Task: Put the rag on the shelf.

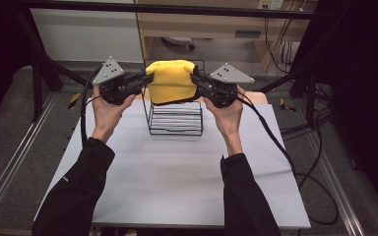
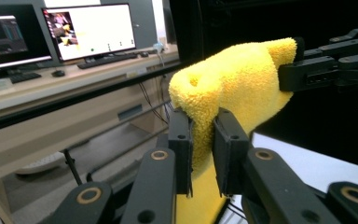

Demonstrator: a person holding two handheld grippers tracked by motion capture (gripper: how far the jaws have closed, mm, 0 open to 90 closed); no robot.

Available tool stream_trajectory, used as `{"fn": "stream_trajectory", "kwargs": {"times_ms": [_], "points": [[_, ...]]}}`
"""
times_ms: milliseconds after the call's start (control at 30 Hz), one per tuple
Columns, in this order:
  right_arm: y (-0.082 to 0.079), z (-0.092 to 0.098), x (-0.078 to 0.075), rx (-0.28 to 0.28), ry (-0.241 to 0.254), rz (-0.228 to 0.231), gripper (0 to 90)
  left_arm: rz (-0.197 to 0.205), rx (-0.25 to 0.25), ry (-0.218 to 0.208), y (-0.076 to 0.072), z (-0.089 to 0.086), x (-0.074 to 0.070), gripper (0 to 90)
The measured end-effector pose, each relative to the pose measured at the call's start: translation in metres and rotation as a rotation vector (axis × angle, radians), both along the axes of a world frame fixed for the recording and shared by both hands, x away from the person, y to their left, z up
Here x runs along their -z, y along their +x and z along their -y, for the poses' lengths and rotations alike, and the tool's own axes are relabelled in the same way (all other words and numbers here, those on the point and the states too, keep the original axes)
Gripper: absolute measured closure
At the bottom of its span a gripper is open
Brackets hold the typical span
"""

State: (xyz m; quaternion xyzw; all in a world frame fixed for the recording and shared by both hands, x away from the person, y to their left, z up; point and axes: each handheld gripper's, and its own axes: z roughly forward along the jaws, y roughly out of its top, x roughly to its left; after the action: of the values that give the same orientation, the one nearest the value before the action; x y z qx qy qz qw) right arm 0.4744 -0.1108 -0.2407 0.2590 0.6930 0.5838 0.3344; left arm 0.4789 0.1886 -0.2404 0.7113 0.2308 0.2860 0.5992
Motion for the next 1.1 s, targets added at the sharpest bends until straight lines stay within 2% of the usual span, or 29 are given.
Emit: {"fn": "stream_trajectory", "kwargs": {"times_ms": [133,267,333,433,567,667,767,900,967,1033,1100], "points": [[-0.002,0.002,0.008,-0.009,0.004,-0.026,80.2,-0.018,0.005,0.008,-0.004,0.0,0.005,77.2],[-0.005,0.0,0.012,-0.019,-0.029,-0.04,80.1,-0.052,0.012,0.012,-0.007,-0.001,0.01,75.5],[-0.006,0.0,0.013,-0.024,-0.03,-0.049,80.1,-0.07,0.016,0.02,-0.01,-0.002,0.012,74.3],[-0.007,0.001,0.016,-0.031,-0.043,-0.064,80.1,-0.096,0.014,0.06,-0.013,-0.002,0.014,72.3],[-0.008,0.001,0.018,-0.039,-0.066,-0.069,80.2,-0.114,0.004,0.088,-0.017,-0.002,0.011,70.1],[-0.008,0.002,0.018,-0.047,-0.082,-0.064,80.4,-0.137,0.007,0.084,-0.02,-0.003,0.003,64.5],[-0.009,0.003,0.018,-0.051,-0.091,-0.061,80.5,-0.154,0.005,0.061,-0.021,-0.006,-0.008,61.0],[-0.01,0.002,0.02,-0.054,-0.104,-0.06,80.5,-0.173,0.015,-0.001,-0.02,-0.008,-0.022,62.1],[-0.01,0.002,0.022,-0.053,-0.11,-0.057,80.5,-0.181,0.014,-0.02,-0.019,-0.006,-0.027,65.6],[-0.01,0.002,0.022,-0.055,-0.108,-0.058,80.4,-0.204,0.023,-0.012,-0.017,-0.002,-0.027,69.7],[-0.01,0.002,0.023,-0.055,-0.104,-0.057,80.4,-0.232,0.024,0.018,-0.015,0.002,-0.024,74.9]]}}
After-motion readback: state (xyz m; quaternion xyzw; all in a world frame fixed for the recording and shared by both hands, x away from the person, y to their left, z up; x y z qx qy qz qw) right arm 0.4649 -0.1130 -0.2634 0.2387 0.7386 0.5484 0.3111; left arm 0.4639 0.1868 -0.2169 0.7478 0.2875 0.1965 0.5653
